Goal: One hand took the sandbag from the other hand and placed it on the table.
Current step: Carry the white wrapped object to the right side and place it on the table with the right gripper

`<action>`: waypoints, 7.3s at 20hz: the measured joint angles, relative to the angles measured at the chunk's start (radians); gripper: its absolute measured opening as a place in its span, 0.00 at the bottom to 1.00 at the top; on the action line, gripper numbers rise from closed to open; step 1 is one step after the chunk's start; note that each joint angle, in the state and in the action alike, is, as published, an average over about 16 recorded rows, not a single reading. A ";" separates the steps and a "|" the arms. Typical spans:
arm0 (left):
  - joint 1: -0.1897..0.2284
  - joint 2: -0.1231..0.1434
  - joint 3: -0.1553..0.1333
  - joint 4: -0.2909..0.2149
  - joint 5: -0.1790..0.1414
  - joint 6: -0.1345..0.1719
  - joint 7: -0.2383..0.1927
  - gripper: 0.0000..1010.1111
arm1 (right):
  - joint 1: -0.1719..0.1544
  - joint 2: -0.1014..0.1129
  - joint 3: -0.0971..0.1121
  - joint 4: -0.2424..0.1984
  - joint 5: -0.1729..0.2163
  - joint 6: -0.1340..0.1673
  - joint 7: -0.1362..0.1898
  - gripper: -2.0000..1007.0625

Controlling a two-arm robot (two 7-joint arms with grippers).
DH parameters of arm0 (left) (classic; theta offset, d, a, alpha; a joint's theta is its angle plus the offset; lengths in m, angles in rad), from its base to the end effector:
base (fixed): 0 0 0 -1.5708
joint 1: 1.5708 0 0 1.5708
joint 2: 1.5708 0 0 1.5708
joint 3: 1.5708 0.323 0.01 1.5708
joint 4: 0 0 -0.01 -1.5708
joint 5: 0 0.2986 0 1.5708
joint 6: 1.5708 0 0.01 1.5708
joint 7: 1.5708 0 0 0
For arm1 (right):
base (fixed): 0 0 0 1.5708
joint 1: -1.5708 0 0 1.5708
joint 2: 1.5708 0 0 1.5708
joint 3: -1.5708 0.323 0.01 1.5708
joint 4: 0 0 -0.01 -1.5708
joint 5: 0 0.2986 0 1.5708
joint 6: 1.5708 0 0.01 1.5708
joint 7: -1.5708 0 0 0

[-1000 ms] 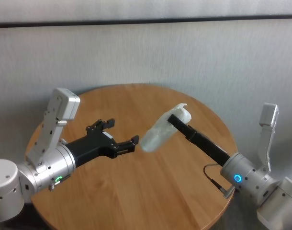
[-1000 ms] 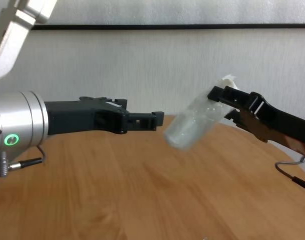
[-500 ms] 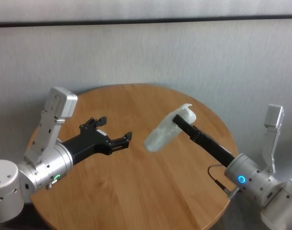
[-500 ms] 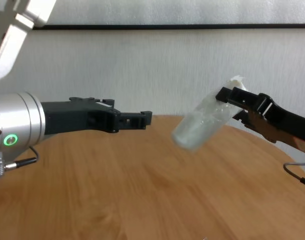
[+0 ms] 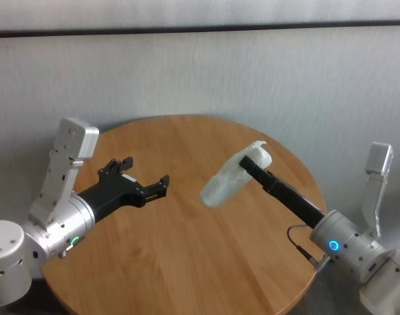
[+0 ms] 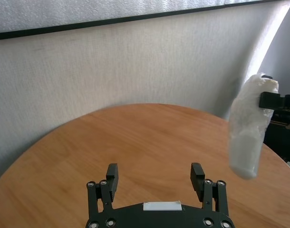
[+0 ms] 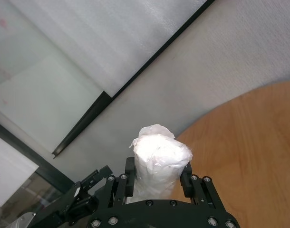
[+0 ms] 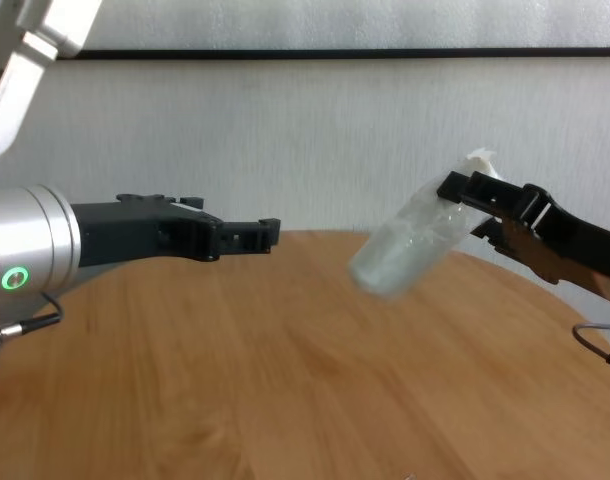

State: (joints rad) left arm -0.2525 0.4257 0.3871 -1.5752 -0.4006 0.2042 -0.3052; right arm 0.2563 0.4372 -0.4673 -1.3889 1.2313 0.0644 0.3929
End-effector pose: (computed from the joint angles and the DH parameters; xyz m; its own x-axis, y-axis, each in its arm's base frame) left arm 0.3736 0.0276 -0.2689 0.6049 0.7951 0.0445 -0.7919 0.5947 0.1386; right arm 0.3733 -0.0370 -0.3280 0.5088 -0.5370 -0.6729 0.7820 0.6152 0.1004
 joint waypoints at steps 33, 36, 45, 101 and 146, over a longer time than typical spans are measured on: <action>0.039 -0.078 -0.086 0.002 0.105 0.051 0.108 0.99 | -0.027 0.027 0.047 -0.008 -0.029 -0.004 -0.020 0.54; 0.039 -0.080 -0.087 0.003 0.109 0.055 0.110 0.99 | -0.028 0.028 0.050 -0.007 -0.037 -0.006 -0.023 0.54; 0.038 -0.079 -0.086 0.003 0.108 0.055 0.110 0.99 | -0.034 0.033 0.066 -0.008 -0.062 -0.009 -0.035 0.54; 0.037 -0.077 -0.084 0.003 0.105 0.050 0.109 0.99 | 0.019 0.073 0.110 0.081 -0.307 0.124 -0.143 0.54; 0.037 -0.077 -0.084 0.003 0.105 0.050 0.109 0.99 | 0.053 0.056 0.100 0.119 -0.395 0.167 -0.122 0.90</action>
State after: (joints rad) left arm -0.2156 0.3490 0.3036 -1.5719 -0.2958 0.2546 -0.1959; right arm 0.3095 0.4933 -0.3669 -1.2700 0.8362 0.2316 0.2708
